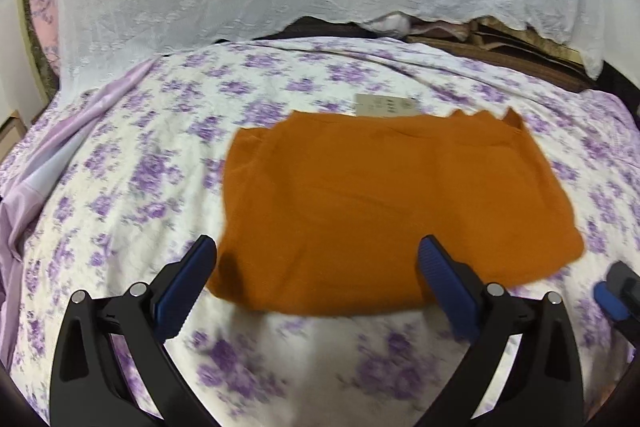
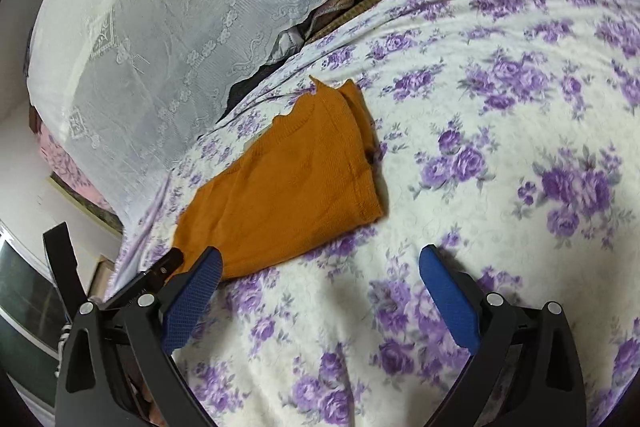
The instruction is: Fold small clothes
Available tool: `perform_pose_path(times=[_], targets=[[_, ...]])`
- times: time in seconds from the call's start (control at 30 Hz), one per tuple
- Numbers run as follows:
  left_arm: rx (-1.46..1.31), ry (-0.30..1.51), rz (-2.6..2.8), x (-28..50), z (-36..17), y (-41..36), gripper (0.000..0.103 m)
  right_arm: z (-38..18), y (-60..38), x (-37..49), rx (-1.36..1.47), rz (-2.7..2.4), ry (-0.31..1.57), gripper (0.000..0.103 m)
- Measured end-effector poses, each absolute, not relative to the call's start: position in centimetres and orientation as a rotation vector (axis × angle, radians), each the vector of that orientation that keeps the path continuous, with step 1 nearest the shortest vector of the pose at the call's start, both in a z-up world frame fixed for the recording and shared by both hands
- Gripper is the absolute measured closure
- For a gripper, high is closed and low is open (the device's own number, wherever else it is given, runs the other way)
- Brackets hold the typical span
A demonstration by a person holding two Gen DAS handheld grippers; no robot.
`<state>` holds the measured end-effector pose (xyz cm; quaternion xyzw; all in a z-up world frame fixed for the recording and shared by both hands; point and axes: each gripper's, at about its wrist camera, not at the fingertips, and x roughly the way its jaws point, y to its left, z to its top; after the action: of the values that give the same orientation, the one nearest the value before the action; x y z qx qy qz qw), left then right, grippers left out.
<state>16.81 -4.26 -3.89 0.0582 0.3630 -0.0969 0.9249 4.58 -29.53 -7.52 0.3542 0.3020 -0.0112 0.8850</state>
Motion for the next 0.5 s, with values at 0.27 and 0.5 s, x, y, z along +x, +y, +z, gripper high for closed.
perform_pose_path(times=[0.27, 0.5], targets=[[0.216, 0.781, -0.182, 17.0, -5.6, -6.3, 0.005, -8.0, -29.5, 5.3, 0.892, 0.101, 0.656, 0.006], [0.165, 0.772, -0.162, 17.3, -5.4, -5.2, 0.005, -8.6, -28.8, 8.6, 0.945, 0.082, 0.679, 0.006]])
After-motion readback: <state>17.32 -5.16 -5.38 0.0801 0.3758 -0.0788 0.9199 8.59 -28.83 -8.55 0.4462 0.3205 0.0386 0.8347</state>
